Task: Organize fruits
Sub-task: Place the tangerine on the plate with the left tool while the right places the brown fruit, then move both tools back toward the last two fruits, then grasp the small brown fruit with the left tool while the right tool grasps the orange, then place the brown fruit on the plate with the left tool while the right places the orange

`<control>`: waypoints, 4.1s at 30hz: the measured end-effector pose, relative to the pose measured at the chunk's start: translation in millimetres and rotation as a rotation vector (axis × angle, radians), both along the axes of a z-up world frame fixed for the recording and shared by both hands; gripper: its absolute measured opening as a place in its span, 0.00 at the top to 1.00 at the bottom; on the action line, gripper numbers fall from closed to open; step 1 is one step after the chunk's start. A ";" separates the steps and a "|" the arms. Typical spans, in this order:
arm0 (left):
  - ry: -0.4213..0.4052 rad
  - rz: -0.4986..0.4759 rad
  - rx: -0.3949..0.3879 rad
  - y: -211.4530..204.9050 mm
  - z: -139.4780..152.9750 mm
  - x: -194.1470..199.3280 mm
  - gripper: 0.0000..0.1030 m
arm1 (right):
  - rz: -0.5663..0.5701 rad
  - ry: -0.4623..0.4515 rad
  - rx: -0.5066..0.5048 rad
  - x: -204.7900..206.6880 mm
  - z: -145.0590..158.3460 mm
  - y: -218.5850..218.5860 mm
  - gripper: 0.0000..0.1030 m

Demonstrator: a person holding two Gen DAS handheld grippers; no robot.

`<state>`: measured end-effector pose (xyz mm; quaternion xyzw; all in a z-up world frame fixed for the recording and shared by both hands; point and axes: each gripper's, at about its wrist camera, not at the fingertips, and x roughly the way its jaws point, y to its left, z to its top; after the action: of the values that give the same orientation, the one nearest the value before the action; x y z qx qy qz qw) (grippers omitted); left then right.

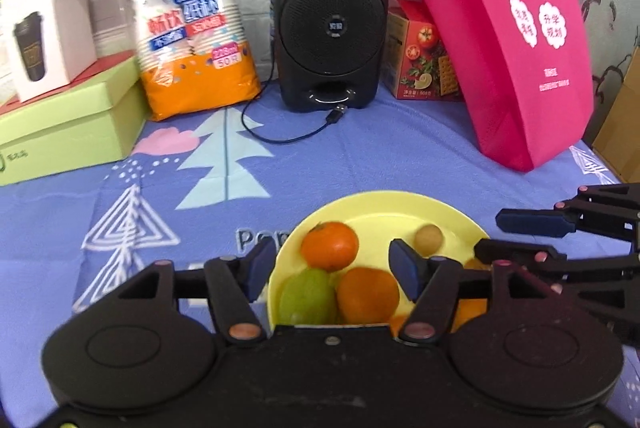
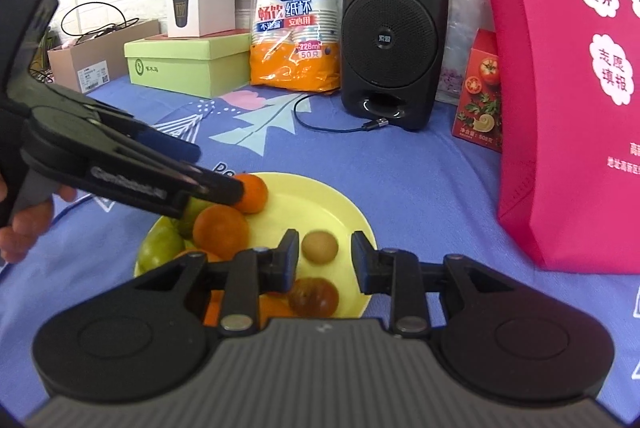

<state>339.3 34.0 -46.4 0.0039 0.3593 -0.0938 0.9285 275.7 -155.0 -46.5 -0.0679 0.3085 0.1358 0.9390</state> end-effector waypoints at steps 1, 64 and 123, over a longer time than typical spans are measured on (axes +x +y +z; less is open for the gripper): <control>-0.003 0.003 -0.002 2.7 0.8 -7.4 0.37 | 0.000 -0.005 0.001 -4.6 1.2 -0.2 0.73; 0.047 -0.032 -0.031 27.5 -52.4 -136.4 0.76 | 0.145 0.099 -0.058 -80.6 -51.4 87.1 0.53; 0.014 -0.003 -0.029 -13.1 -6.0 26.6 0.13 | 0.073 0.014 -0.033 -30.2 -13.2 21.9 0.52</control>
<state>365.9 21.0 -52.4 -0.0099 0.3646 -0.1007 0.9256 245.5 -133.1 -59.7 -0.0939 0.3147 0.1654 0.9299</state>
